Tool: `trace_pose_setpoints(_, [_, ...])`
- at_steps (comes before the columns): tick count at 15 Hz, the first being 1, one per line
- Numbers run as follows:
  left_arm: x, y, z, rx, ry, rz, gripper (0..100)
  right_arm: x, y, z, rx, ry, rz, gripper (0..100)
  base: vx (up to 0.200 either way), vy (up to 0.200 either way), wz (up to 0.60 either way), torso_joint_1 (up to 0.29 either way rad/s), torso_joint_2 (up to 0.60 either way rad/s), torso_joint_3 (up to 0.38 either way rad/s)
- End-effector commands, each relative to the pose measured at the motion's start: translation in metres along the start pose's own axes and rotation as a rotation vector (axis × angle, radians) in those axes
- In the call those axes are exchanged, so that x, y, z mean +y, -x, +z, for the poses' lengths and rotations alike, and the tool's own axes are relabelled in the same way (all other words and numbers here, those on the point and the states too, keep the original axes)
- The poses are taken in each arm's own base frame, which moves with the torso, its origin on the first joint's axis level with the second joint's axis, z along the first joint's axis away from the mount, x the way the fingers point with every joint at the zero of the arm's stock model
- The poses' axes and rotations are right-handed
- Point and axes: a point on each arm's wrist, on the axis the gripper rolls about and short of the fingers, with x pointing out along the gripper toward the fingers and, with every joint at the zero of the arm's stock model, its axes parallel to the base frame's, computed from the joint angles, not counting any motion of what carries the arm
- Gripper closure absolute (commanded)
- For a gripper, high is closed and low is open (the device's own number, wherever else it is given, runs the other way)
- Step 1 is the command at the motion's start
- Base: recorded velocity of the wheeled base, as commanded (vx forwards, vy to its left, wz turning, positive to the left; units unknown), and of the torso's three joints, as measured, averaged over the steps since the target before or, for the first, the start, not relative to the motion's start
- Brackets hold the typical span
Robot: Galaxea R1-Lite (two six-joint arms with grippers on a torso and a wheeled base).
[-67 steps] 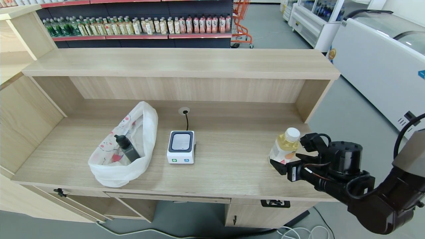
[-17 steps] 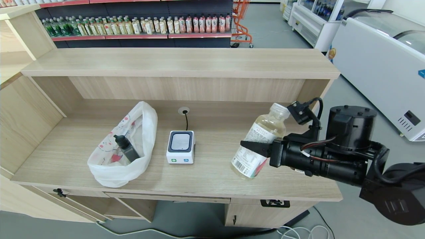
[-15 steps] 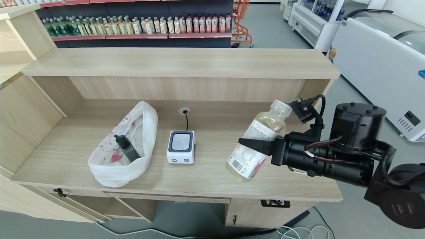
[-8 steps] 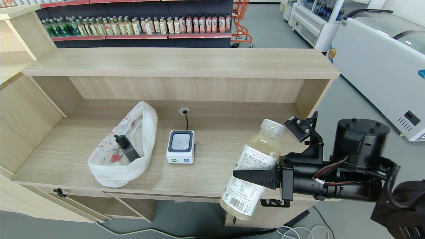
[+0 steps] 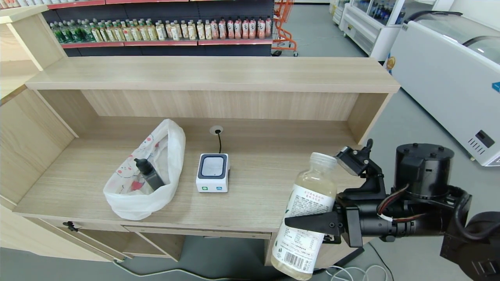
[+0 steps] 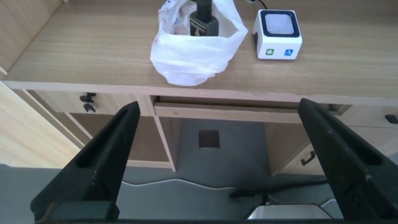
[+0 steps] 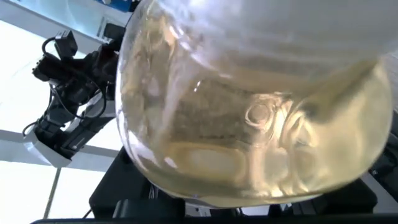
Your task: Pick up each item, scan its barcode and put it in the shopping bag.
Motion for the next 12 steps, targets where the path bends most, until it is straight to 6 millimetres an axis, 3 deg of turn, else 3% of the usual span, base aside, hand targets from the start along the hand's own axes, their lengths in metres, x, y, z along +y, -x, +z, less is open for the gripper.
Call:
trace_pose_setpoints(1, [0.0,0.0,0.0001,-0.001,0.0,0.0,0,0.0036,0.0007,-0.0023,0.025,-0.006,0.024,100,0.0,0.0,0.0,0.0,0.0,0.0])
trace_pose_setpoints(12, [0.0,0.0,0.0001,-0.001,0.0,0.0,0,0.0134,0.0063,-0.0084,0.098,-0.001,0.078,100,0.0,0.0,0.0,0.0,0.0,0.0])
